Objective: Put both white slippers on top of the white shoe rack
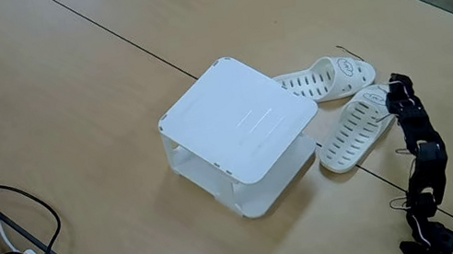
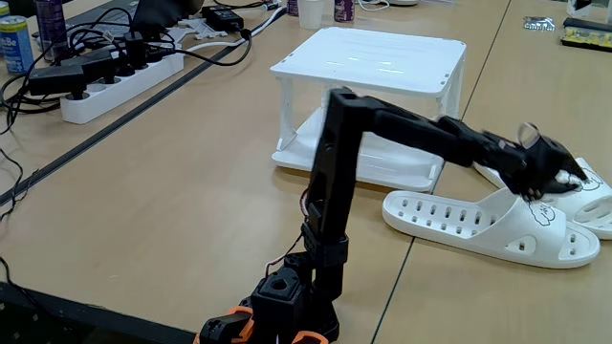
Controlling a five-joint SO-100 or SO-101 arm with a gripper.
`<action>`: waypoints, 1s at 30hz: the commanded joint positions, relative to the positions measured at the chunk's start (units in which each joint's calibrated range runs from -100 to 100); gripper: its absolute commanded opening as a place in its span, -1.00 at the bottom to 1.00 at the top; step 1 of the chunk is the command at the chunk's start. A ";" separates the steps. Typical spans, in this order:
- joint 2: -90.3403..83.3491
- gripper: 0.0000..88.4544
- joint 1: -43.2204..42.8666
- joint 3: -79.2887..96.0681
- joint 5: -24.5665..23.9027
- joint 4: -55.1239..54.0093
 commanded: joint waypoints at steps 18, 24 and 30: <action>7.20 -0.98 -0.73 6.08 0.42 -0.42; -7.86 -0.98 -5.66 26.83 0.42 -0.51; -17.62 -0.98 -12.90 37.74 0.42 -0.68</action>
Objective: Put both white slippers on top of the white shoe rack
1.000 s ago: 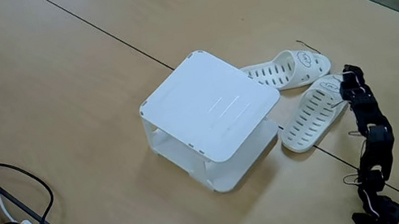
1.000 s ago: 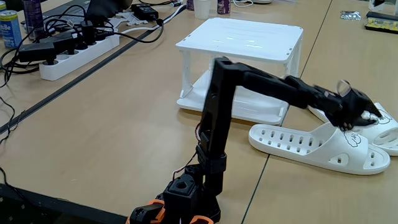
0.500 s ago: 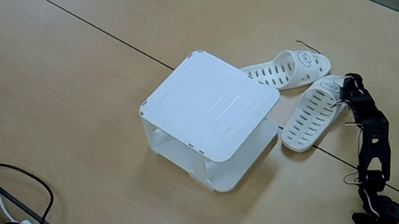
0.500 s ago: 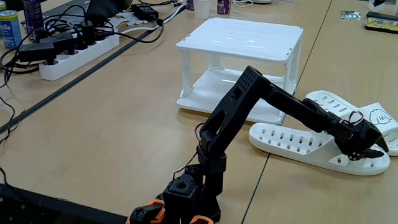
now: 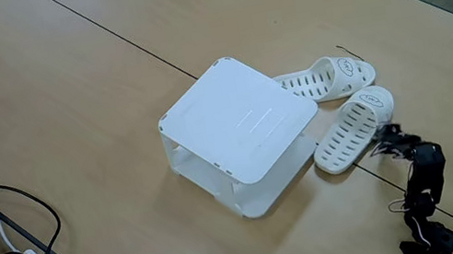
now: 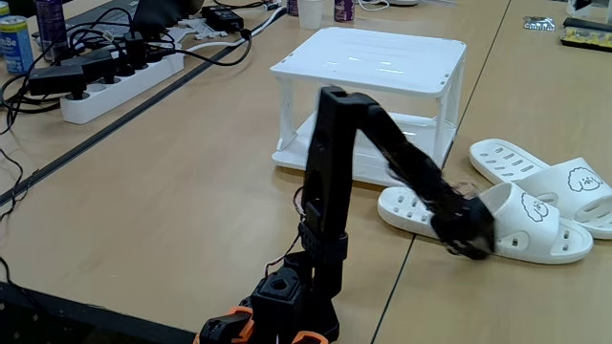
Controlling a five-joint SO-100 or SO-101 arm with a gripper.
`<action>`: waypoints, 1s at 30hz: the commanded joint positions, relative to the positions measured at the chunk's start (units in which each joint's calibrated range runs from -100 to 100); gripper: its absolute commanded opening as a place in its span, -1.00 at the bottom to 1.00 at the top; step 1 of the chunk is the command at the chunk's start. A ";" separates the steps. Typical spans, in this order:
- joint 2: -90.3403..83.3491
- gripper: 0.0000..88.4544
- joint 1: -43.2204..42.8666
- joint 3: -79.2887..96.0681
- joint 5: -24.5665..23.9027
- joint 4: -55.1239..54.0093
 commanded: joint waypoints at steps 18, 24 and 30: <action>-2.83 -0.98 9.40 -15.88 0.42 -0.68; 14.51 -0.98 8.74 -38.89 0.42 -0.59; 27.72 -0.98 8.57 -53.59 0.42 -0.51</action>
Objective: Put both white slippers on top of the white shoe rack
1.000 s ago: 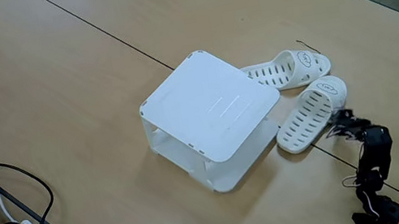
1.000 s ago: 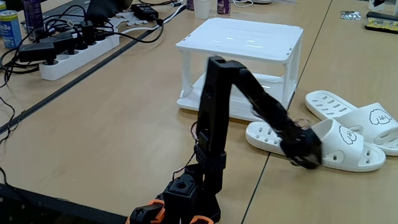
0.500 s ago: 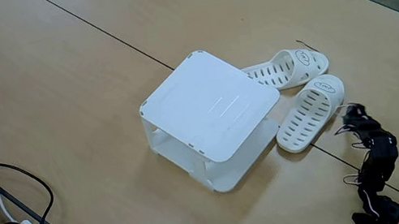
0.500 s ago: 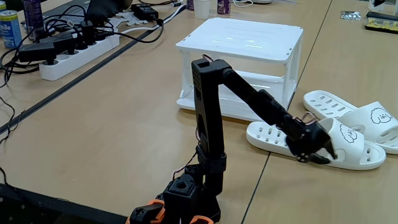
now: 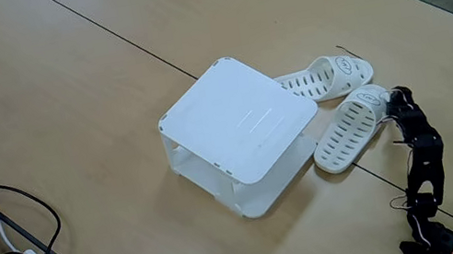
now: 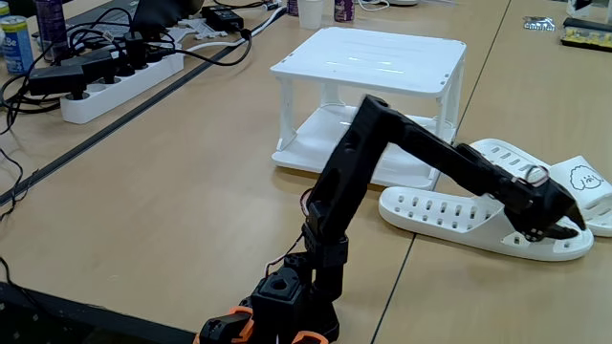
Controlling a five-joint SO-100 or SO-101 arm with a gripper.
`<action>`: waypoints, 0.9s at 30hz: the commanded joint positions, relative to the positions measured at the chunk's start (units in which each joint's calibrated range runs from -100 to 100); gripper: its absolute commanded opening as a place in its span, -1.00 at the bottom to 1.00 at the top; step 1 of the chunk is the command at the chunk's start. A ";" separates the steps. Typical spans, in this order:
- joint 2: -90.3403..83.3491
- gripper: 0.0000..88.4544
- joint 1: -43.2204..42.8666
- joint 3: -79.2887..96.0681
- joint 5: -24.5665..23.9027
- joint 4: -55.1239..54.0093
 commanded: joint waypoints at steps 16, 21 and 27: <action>-2.09 -0.98 -5.63 1.81 0.42 1.48; -8.23 -0.98 -9.00 12.00 0.42 1.48; -14.29 -0.98 -13.03 19.40 0.42 1.30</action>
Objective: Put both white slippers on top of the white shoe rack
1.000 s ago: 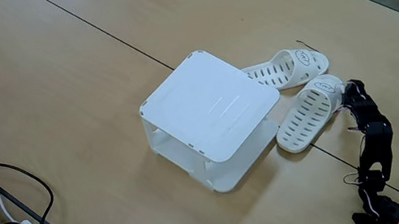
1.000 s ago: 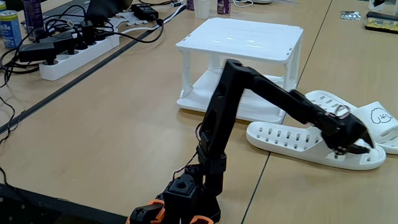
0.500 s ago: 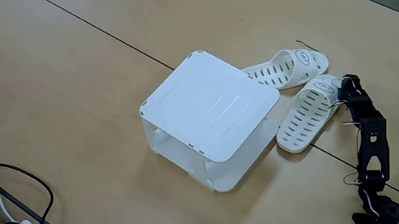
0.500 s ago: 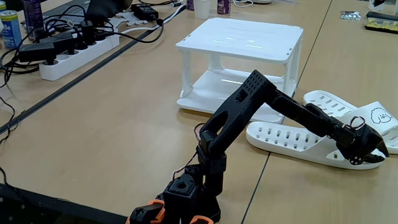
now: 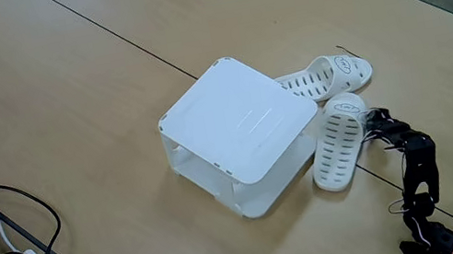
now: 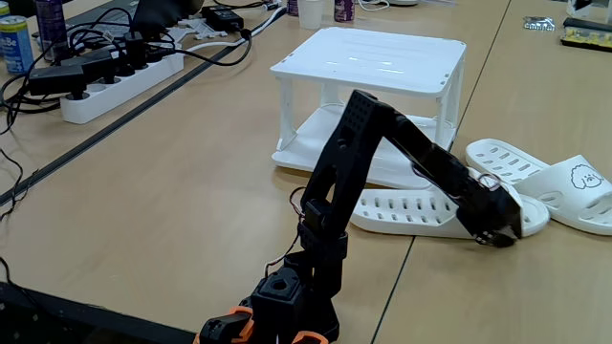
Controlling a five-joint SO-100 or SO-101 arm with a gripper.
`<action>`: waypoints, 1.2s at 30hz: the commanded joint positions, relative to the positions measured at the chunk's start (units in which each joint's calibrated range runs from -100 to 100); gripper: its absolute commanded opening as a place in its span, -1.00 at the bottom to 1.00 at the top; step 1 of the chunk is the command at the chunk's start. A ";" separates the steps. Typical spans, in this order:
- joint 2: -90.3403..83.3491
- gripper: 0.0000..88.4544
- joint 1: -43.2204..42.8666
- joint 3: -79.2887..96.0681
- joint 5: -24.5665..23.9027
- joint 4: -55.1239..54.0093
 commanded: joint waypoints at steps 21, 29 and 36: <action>-43.94 -0.98 -20.80 38.86 0.42 -0.16; -52.36 -0.98 -28.77 45.81 0.42 -0.16; -59.76 -0.98 -38.56 52.66 0.42 -0.16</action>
